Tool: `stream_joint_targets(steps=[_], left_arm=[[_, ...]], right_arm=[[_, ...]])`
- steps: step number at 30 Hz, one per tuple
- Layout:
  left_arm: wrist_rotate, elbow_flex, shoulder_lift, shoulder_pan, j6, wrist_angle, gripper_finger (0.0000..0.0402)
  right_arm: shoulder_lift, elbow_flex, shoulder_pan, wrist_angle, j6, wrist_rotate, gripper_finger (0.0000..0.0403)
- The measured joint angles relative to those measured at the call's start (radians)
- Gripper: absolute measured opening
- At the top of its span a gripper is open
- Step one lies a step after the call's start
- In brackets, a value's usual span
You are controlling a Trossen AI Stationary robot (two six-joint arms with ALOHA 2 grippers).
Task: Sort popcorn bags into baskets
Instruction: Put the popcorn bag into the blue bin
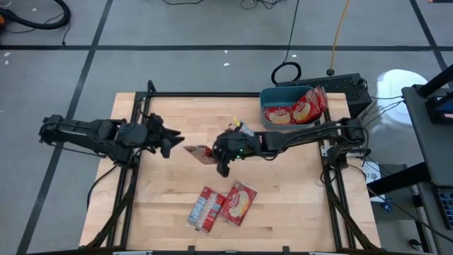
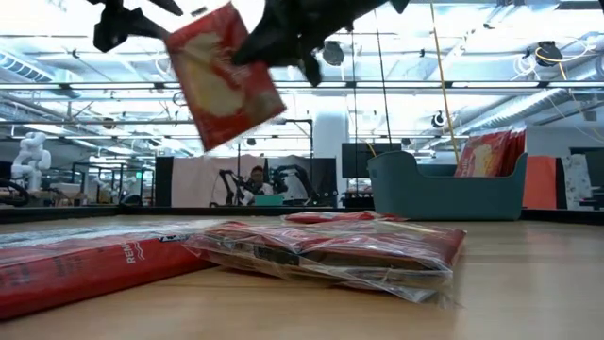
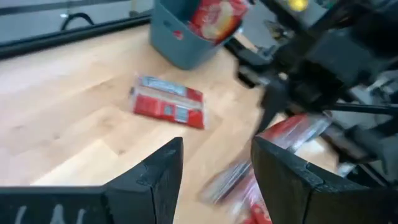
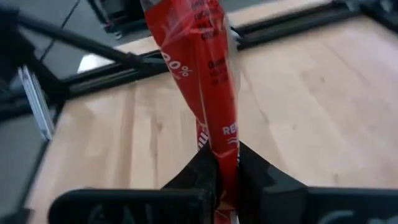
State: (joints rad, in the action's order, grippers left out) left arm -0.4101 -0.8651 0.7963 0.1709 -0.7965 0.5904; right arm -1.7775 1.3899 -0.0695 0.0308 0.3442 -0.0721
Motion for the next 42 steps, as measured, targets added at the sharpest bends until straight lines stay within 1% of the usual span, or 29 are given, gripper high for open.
stream_joint_targets(steps=[1,3,4,6,8,10,13,15,18,21,24,27,32,36,39,42], left_arm=[[0.000,0.000,-0.008,-0.008,0.007,0.015,0.0193],[0.014,0.002,-0.009,-0.021,0.043,0.023,0.0193],[0.019,0.002,-0.009,-0.026,0.061,0.003,0.0193],[0.025,0.002,-0.013,-0.035,0.107,-0.036,0.0193],[0.036,0.002,-0.007,-0.039,0.151,-0.090,0.0194],[0.051,0.001,-0.002,-0.047,0.178,-0.130,0.0198],[0.094,0.000,0.015,-0.058,0.192,-0.175,0.0219],[0.140,0.002,0.025,-0.065,0.187,-0.174,0.0237],[0.211,0.001,0.048,-0.066,0.172,-0.196,0.0268],[0.255,0.001,0.082,-0.066,0.161,-0.195,0.0291],[0.288,0.002,0.125,-0.066,0.168,-0.195,0.0303],[0.329,0.002,0.173,-0.066,0.187,-0.206,0.0304],[0.495,0.002,0.271,-0.073,0.199,-0.317,0.0286],[0.565,0.002,0.354,-0.073,0.229,-0.415,0.0259],[0.613,0.002,0.403,-0.075,0.239,-0.471,0.0219],[0.639,0.002,0.438,-0.076,0.227,-0.529,0.0163]], right_arm=[[0.008,0.000,0.003,0.007,0.046,0.013,0.0018],[0.034,0.000,0.009,0.023,0.130,0.071,0.0018],[0.045,0.000,0.012,0.053,0.167,0.107,0.0018],[0.057,-0.001,0.022,0.061,0.248,0.181,0.0018],[0.072,0.000,0.030,0.099,0.317,0.236,0.0018],[0.075,0.000,0.038,0.095,0.380,0.287,0.0018],[0.075,0.000,0.054,0.094,0.461,0.369,0.0018],[0.075,0.000,0.065,0.099,0.512,0.419,0.0018],[0.075,0.000,0.084,0.113,0.560,0.468,0.0018],[0.075,0.000,0.102,0.111,0.610,0.529,0.0018],[0.075,0.000,0.113,0.115,0.663,0.599,0.0018],[0.075,0.000,0.114,0.117,0.666,0.624,0.0018],[0.075,0.000,0.103,0.120,0.678,0.628,0.0018],[0.075,0.000,0.097,0.116,0.662,0.627,0.0018],[0.075,0.000,0.094,0.125,0.633,0.628,0.0018],[0.075,0.000,0.094,0.143,0.591,0.635,0.0018]])
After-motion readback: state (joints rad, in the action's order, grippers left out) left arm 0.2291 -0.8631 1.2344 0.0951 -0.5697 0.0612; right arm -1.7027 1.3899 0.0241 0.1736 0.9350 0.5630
